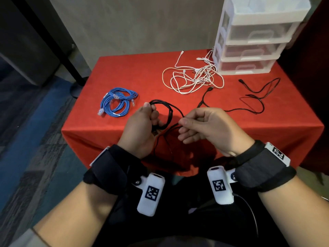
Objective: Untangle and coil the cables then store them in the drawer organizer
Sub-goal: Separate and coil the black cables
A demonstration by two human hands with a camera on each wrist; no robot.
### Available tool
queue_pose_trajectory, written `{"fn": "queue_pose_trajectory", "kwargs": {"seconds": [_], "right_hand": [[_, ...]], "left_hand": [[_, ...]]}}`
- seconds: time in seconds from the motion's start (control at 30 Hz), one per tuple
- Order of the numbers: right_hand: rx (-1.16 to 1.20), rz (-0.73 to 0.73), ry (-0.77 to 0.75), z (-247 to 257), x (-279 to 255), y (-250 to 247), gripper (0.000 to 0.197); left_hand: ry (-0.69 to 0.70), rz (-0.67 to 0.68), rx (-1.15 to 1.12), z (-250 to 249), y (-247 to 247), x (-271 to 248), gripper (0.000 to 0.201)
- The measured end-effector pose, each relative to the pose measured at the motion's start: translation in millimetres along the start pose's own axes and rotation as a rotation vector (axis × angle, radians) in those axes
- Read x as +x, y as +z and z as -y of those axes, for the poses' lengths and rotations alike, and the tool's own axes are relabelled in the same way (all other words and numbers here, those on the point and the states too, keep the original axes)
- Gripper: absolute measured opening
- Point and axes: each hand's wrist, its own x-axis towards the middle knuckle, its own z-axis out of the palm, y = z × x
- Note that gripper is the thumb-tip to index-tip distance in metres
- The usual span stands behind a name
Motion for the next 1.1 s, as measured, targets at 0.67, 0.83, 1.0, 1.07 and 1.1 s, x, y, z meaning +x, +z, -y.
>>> {"fn": "queue_pose_trajectory", "kwargs": {"seconds": [0.67,0.83,1.0,1.07,1.1], "right_hand": [[0.005,-0.062,-0.18,-20.8,-10.5,17.8,0.024],[0.183,0.057,-0.071,-12.4,-8.2,16.3,0.027],[0.416,0.245,0.091,-7.1,-11.4,4.6,0.013],[0.332,0.246,0.096,-3.0,-10.9,0.1,0.018],[0.281,0.234,0.092,-1.3,-10.2,-0.8,0.019]], "left_hand": [[0.089,-0.039,0.11,5.2,8.4,-4.3,0.034],[0.286,0.083,0.414,12.6,6.6,-12.8,0.033],[0.021,0.345,0.124,-1.1,-1.3,-12.6,0.028],[-0.029,0.401,0.075,-2.0,-1.8,-14.6,0.028],[-0.034,0.41,0.075,-1.6,-0.5,-15.8,0.028]]}}
